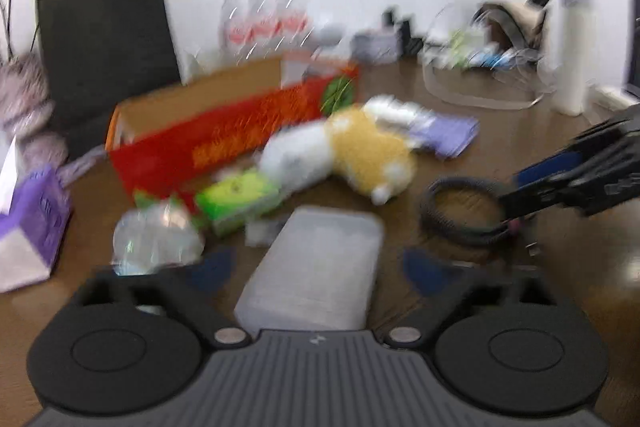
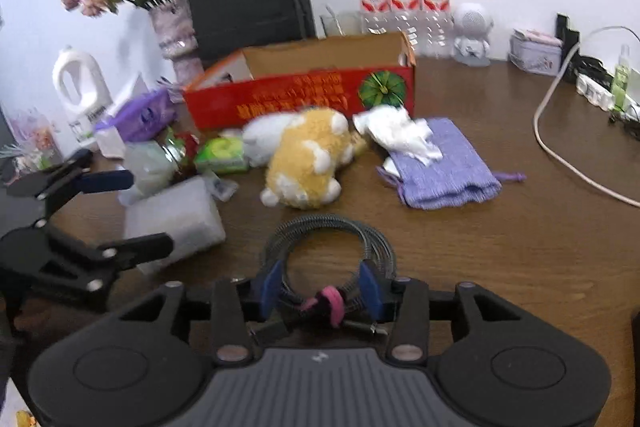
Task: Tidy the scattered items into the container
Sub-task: 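Grasp the white plastic box with the left tool while the right tool grasps the black cable, then carry the white box and black cable into the cardboard box and release both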
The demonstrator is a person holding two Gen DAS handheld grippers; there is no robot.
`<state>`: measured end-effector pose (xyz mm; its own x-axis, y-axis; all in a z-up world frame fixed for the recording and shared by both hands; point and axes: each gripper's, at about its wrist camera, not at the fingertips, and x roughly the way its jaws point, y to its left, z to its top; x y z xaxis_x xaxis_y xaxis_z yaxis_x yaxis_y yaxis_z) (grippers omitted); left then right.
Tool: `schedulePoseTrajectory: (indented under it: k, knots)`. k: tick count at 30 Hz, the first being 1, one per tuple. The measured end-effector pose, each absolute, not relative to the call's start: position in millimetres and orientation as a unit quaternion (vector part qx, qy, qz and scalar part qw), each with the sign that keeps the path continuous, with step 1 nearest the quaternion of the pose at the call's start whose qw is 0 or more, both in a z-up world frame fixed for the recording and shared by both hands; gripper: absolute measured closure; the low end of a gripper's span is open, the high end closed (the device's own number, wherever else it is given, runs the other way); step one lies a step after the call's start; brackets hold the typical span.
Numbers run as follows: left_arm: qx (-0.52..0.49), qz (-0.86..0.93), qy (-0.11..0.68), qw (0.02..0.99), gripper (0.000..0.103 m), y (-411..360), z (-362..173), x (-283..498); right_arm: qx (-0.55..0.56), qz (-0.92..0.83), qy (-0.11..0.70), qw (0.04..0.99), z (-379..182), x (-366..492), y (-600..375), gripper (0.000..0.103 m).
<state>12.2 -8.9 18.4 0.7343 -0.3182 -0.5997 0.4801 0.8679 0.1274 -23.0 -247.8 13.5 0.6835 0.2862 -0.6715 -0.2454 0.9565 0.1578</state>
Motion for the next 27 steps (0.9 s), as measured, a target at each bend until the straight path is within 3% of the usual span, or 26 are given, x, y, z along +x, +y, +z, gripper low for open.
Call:
schedulePoseTrajectory:
  k: [4,6,7,9,12,16,18,19,27]
  knots:
    - [0.104,-0.135,0.316,0.933,0.033,-18.0,21.8,-15.0,0.045,0.128,0.379,0.915,11.4,-28.2,-257.9,0.058]
    - [0.085,-0.100,0.317,0.939,0.025,-24.5,22.2,-32.7,0.063,0.130,0.395,0.907,9.1,-28.0,-259.6,0.046]
    - [0.079,-0.098,0.317,0.940,0.016,-26.0,23.8,-38.9,0.075,0.137,0.402,0.902,8.0,-26.7,-259.2,0.043]
    - [0.069,-0.109,0.309,0.942,0.013,-25.9,28.2,-46.0,0.096,0.155,0.401,0.898,5.2,-22.8,-256.0,0.033]
    - [0.051,-0.113,0.317,0.940,0.010,-18.0,31.2,-38.7,0.115,0.179,0.371,0.904,1.8,-13.4,-250.1,0.036]
    - [0.041,-0.100,0.337,0.935,0.019,-8.5,24.0,-24.5,0.104,0.168,0.370,0.908,19.0,-25.0,-252.3,0.033]
    - [0.025,-0.110,0.346,0.932,0.027,-6.1,20.3,-19.0,0.105,0.172,0.397,0.895,18.2,-30.7,-251.2,0.032]
    - [0.022,-0.116,0.347,0.930,0.036,-6.7,18.8,-17.2,0.124,0.177,0.410,0.886,14.0,-31.4,-251.5,0.032]
    - [0.023,-0.103,0.337,0.936,0.036,-8.5,16.6,-28.3,0.253,0.119,0.393,0.876,-9.8,0.1,-249.1,0.033]
